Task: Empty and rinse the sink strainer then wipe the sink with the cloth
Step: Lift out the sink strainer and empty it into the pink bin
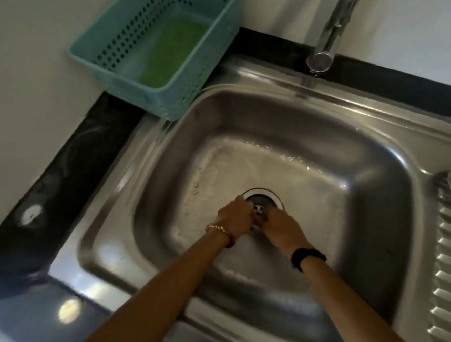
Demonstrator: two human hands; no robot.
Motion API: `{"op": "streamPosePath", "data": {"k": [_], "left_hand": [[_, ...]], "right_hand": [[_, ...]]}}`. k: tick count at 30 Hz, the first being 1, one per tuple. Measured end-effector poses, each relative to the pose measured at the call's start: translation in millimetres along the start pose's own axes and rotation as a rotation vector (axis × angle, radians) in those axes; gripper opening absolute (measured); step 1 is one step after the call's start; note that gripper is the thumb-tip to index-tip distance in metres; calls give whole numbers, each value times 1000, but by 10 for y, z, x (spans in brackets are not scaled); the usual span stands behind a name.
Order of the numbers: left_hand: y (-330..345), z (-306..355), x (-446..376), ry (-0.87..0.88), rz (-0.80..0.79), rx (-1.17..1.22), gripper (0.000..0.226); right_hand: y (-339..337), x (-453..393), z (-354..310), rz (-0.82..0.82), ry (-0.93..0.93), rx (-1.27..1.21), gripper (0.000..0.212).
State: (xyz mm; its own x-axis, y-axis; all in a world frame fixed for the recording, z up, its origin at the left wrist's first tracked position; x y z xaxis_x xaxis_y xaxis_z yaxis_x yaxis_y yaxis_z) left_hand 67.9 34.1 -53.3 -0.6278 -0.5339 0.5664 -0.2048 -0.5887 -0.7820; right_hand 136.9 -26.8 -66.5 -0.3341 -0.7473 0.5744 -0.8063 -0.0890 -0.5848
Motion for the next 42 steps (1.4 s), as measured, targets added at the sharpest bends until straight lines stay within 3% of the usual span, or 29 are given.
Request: {"op": "streamPosePath", "data": {"k": [5,9,12,18,22,28,35,38,42], "left_hand": [[-572,-234,856,-53,33,896,12],[-687,-528,2007,27,140,1335,14],[-501,-923,2989,11,250,1498,16],[645,-2030,4748,-357,521,1608,17],[1498,-2689,5282,-552,612,1730,16],[3110,-3608,5068,-834,677,1835,12],[5318,-4302,3772,-1047,547,1934,10],[5854,-4460,3457,-1117,495,1957,19],[5957,-4433,3410,-1173,473,2026,19]], "right_hand": [[-292,723,-683,-52,-26,-617,16],[-49,1550,-1423,-158,-176,-882,24],[531,2195,-1956,-286,-282,-826,27],[2410,3153,-2522,-647,-388,-519,25],[3634,3253,-2542,-744,-348,-345,25],[5246,2597,-1946,-710,-272,-94,29],[7053,1176,-356,-607,-60,54,34],[7490,810,130,-595,10,93,26],[7491,674,203,-555,85,17,29]]}}
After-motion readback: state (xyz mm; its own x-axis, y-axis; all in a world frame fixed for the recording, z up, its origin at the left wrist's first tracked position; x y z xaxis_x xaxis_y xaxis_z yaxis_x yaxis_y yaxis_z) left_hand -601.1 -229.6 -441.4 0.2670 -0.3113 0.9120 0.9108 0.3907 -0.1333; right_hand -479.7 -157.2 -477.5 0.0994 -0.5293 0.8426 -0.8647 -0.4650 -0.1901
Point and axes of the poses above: each hand's wrist, its own x-axis away from the middle knuckle, its own y-axis out of the palm, z = x × y, the point moved 8 cm from there along -x, towards the middle knuckle, and after that the axes turned 11 degrees about -x, right-handed, at the moved point
